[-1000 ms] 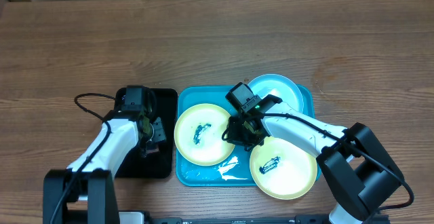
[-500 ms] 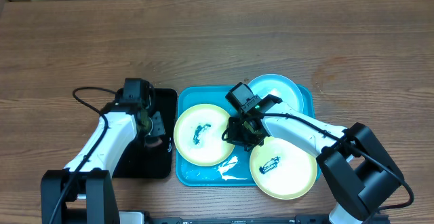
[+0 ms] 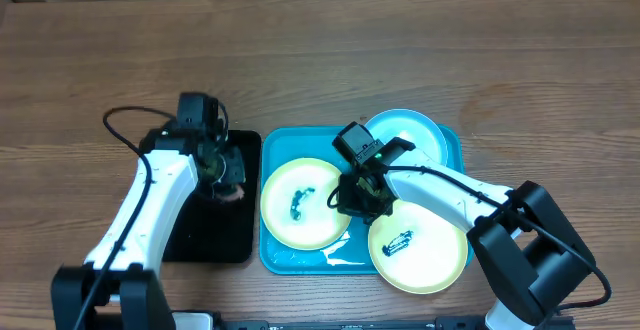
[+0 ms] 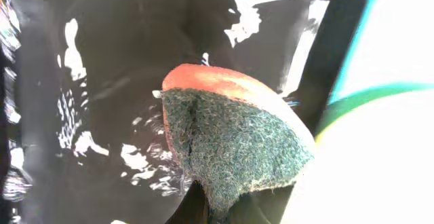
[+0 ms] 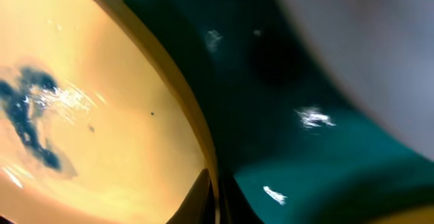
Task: Clean dirty plates on tray and stack at the side
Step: 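Bring the sponge with left gripper onto the held yellow plate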
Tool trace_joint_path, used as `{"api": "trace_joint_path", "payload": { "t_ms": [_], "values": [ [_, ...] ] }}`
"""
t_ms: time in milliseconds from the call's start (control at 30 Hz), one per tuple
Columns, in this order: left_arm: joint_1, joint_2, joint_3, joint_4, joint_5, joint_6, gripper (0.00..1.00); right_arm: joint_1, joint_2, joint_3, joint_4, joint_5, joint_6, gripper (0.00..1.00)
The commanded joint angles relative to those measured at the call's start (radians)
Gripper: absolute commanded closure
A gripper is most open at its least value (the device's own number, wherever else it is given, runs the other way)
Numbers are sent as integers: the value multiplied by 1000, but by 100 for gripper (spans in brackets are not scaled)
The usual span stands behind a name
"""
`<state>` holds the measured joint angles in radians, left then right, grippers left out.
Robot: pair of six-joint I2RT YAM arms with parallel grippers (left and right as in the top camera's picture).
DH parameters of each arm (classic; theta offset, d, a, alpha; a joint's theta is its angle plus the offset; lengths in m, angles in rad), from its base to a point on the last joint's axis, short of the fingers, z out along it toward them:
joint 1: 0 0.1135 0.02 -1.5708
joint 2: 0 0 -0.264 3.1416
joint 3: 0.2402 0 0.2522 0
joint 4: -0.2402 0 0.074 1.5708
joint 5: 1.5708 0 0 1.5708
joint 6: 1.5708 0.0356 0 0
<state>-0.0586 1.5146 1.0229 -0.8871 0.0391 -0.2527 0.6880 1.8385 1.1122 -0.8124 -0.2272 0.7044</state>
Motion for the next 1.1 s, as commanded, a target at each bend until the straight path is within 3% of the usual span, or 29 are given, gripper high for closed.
{"api": "trace_joint_path", "payload": {
  "t_ms": [0, 367, 767, 1067],
  "values": [
    [-37, -68, 101, -43, 33, 29, 96, 3, 1, 80, -52, 138, -32, 96],
    [-151, -48, 129, -90, 40, 29, 96, 3, 2, 115, -127, 211, -85, 96],
    [-352, 178, 126, 70, 92, -69, 96, 3, 2, 115, -111, 182, -83, 96],
    [-373, 296, 126, 111, 146, -134, 96, 3, 2, 112, -70, 95, 98, 96]
  ]
}}
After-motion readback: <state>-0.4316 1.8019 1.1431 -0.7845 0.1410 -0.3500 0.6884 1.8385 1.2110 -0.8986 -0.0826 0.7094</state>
